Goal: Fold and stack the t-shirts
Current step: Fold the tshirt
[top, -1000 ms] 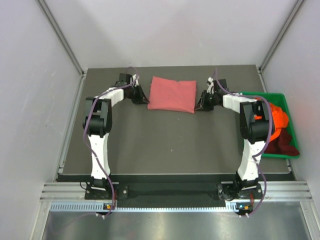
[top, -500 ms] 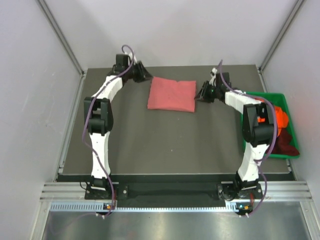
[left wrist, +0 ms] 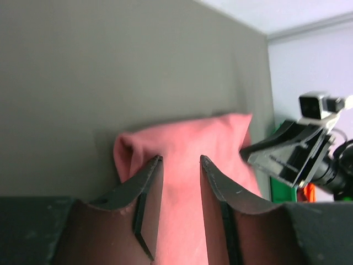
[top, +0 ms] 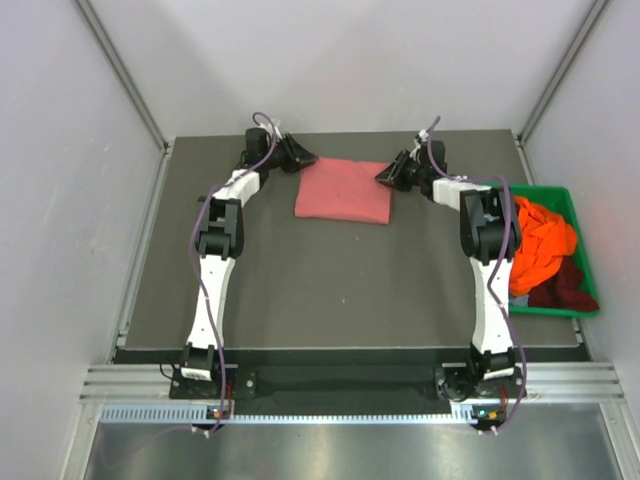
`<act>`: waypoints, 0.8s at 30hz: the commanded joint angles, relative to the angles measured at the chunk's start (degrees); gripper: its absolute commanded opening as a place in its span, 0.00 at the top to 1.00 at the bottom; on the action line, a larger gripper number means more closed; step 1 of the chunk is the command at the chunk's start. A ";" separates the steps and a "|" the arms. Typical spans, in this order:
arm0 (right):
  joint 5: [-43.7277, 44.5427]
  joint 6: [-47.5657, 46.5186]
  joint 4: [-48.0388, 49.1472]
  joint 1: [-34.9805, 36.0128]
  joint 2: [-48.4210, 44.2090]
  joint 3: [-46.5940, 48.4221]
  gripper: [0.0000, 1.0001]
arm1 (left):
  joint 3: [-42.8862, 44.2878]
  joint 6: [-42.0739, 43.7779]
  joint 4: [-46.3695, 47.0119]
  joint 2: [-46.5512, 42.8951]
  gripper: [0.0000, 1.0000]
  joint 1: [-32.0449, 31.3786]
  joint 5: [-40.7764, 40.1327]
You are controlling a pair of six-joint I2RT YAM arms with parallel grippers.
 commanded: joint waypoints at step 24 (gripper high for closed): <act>-15.90 -1.81 7.34 2.06 -11.28 -15.33 0.65 | -35.38 13.33 -3.01 -30.65 0.64 -4.68 0.00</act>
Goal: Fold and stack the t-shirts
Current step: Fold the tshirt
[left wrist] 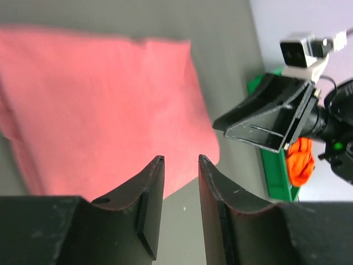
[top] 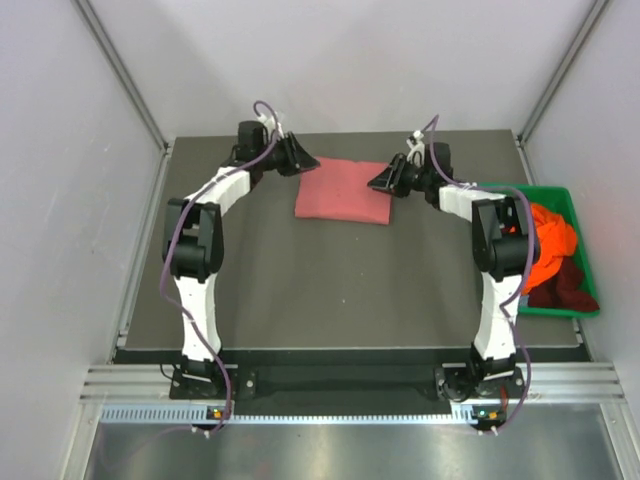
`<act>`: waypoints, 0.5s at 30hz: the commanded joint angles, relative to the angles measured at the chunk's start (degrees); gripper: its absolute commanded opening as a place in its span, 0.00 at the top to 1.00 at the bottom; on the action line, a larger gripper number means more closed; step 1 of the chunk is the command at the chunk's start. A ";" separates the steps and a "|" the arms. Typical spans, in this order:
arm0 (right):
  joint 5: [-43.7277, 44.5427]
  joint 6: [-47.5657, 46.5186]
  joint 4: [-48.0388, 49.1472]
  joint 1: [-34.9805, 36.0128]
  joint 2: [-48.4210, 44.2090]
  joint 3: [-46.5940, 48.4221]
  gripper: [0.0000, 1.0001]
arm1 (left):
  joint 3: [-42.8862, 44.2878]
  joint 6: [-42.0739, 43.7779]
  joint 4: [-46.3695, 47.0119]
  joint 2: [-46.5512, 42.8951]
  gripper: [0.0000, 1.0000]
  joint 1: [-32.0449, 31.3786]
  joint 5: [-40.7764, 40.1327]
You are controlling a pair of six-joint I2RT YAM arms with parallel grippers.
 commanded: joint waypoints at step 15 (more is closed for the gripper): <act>-3.01 -3.04 -1.08 -4.57 -5.85 -12.75 0.65 | 1.11 5.78 -15.71 1.44 0.65 0.97 -7.62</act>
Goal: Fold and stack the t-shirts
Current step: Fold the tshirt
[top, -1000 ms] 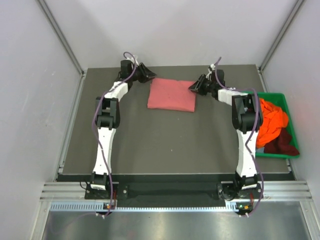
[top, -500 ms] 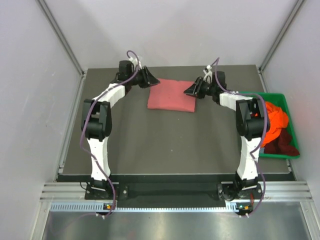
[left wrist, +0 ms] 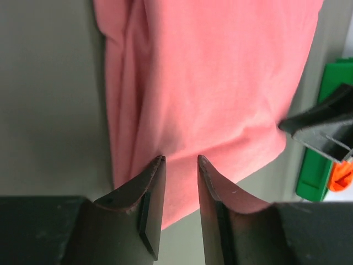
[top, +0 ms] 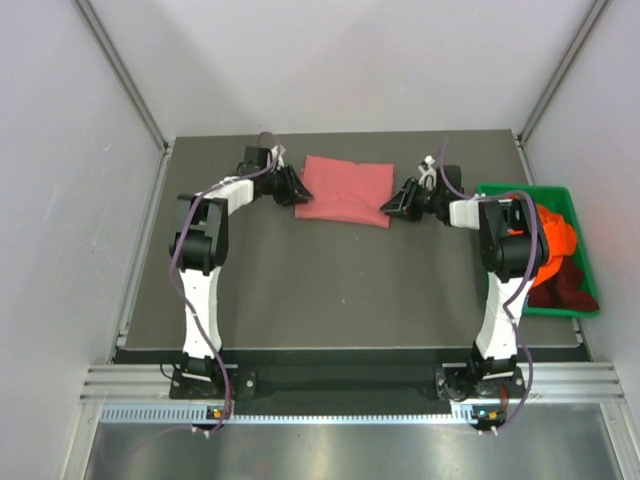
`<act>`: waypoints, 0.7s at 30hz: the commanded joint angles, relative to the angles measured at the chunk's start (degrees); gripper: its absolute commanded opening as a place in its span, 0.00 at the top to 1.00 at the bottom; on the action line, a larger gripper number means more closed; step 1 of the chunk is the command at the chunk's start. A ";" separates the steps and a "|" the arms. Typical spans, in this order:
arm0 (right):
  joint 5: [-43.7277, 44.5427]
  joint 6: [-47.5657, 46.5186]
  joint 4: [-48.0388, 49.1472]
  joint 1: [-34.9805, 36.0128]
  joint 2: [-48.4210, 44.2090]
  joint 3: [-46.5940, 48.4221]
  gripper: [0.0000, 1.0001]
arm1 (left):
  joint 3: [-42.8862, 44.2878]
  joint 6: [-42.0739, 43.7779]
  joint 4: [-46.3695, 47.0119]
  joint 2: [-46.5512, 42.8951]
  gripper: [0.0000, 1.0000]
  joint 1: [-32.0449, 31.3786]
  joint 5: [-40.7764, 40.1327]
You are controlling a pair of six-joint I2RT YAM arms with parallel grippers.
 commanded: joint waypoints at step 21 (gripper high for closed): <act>-1.40 -7.57 -12.86 3.21 1.66 3.98 0.70 | -5.27 3.36 -5.11 -5.31 0.66 -1.34 -1.23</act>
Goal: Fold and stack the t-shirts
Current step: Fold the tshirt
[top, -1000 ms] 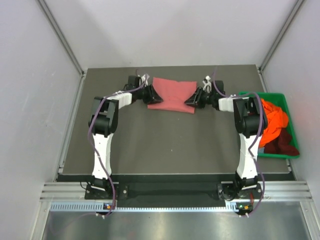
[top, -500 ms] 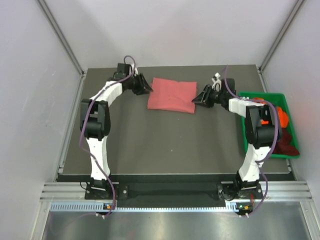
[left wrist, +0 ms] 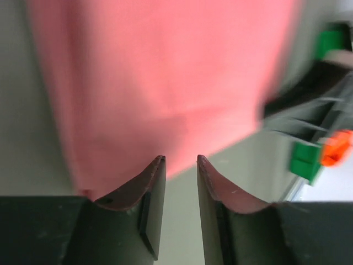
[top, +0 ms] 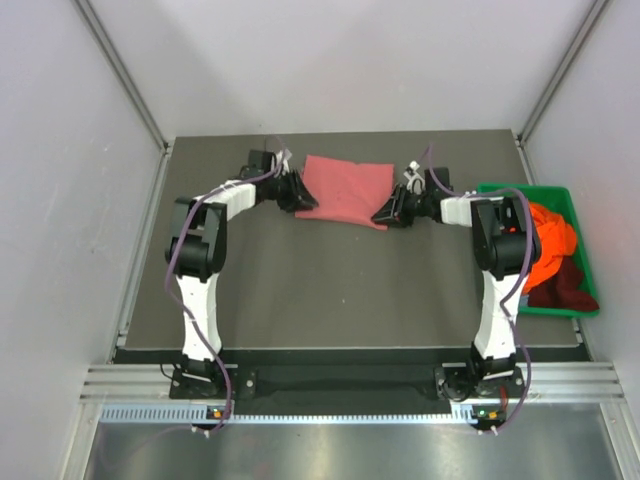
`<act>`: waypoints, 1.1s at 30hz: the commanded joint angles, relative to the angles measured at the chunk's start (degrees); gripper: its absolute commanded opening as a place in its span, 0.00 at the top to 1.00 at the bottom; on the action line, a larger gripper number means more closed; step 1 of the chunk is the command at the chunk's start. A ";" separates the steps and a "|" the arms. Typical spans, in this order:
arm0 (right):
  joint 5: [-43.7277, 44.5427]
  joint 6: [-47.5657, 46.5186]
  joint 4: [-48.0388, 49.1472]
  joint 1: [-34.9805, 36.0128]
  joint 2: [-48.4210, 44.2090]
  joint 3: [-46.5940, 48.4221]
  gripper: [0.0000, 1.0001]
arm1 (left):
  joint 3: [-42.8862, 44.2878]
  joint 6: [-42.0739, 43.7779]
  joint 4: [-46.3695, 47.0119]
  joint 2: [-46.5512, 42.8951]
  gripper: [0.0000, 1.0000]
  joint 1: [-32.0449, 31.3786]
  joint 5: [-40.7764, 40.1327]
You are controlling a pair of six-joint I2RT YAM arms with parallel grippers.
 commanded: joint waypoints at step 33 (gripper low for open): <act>24.98 -11.48 -29.43 1.07 -55.40 -7.92 0.00 | -8.83 9.09 -6.52 -40.29 0.01 2.01 4.32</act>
